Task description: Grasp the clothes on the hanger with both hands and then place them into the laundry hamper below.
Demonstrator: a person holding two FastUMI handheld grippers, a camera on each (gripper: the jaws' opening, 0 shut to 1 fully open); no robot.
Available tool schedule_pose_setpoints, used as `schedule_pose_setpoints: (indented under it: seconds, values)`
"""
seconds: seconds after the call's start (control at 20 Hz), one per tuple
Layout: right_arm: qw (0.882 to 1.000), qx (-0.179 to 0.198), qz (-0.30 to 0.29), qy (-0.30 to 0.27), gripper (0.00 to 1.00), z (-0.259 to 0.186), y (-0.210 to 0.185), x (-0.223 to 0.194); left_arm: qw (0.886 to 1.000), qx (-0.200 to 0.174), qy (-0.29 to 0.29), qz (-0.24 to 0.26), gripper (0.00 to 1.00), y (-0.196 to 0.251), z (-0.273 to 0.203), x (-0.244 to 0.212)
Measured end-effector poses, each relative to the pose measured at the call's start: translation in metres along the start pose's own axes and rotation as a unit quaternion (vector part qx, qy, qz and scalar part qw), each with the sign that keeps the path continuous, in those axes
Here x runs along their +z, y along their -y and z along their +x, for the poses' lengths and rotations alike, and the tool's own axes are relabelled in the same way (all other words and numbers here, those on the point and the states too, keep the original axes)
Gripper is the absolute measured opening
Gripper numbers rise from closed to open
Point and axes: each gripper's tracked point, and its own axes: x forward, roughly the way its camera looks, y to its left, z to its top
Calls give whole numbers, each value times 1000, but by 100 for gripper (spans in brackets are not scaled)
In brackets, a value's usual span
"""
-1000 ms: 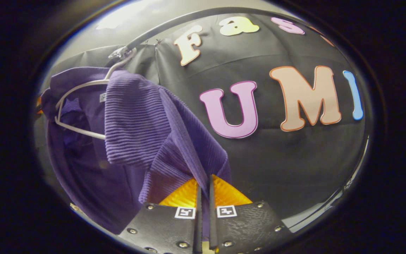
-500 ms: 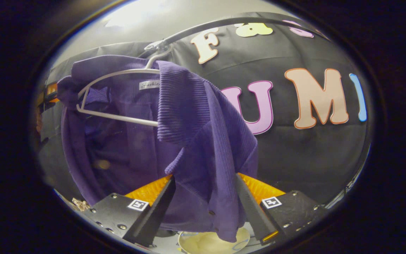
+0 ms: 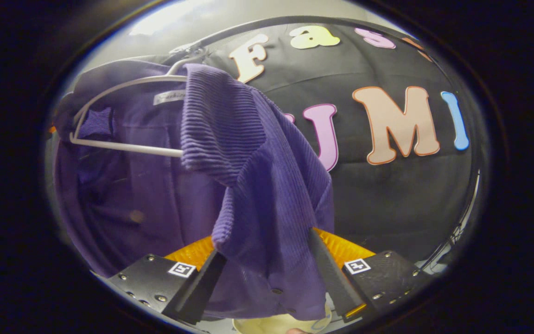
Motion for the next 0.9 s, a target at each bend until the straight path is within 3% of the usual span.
schedule_pose_setpoints:
  seconds: [0.15, 0.35, 0.4, 0.5, 0.6, 0.65, 0.7, 0.9]
  values:
    - [1000, -19, -6, -13, 96, 14, 10, -5, 1000, -2, -1, 0, 0, -1, 1, -1]
    - [999, -41, -6, -20, 40, 19, 26, -2, 1000, -3, -3, 1, 0, 0, 3, -1]
    - [998, -66, -6, -17, 29, 22, 38, 0, 1000, -4, -5, 0, 0, 0, 3, -2]
    - [997, -78, 2, -13, 7, 19, 49, 8, 1000, -6, -6, 2, 0, -2, 5, 0]
    - [997, -71, 11, -16, 3, 18, 52, 11, 1000, -10, -8, 3, 0, -2, 7, 0]
    - [997, -74, 13, -13, 12, 18, 57, 15, 1000, -11, -10, 2, 0, -3, 7, 1]
    - [997, -79, 12, -8, 7, 16, 62, 19, 1000, -12, -11, 1, 0, -5, 8, 2]
    - [994, -104, -12, 22, 7, 13, 83, 46, 1000, -20, -11, 12, 0, -7, 15, 8]
